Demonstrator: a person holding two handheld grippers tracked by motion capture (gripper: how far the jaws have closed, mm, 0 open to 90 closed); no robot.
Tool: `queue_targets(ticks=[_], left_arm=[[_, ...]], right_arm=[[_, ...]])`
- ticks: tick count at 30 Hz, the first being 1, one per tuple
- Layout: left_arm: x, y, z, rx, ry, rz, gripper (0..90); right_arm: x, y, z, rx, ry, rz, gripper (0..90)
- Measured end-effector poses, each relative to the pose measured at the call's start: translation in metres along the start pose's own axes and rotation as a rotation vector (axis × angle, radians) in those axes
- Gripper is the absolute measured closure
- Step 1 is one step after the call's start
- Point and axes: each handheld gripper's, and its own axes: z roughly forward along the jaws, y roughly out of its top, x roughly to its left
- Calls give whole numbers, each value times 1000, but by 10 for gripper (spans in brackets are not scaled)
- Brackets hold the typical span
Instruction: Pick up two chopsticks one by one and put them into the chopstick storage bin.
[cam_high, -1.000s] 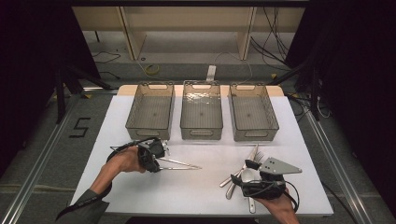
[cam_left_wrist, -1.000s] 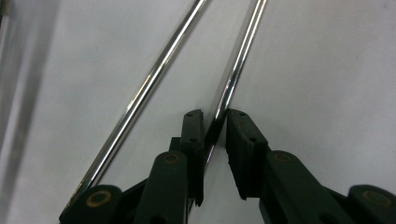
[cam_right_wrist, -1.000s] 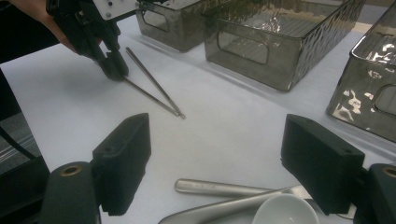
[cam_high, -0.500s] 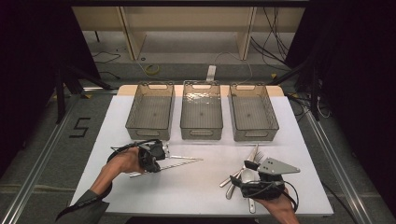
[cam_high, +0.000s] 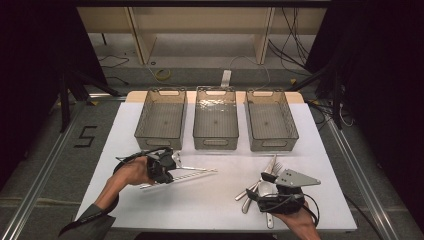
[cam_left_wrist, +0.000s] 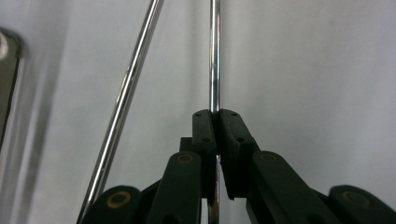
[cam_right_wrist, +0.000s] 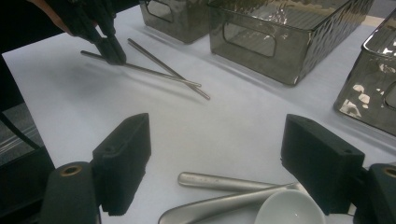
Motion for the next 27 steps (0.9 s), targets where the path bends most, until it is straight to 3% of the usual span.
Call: queue_targets(ticks=[13, 24, 27], left_arm=[[7, 4, -38, -192, 56, -169, 846], [45, 3, -66, -313, 189, -358, 846], [55, 1, -75, -352, 199, -403, 846]], right_arm=[[-1, -1, -1, -9, 0, 15, 251], [-3, -1, -3, -31, -13, 25, 250], [-3, -1, -4, -29, -8, 22, 250]])
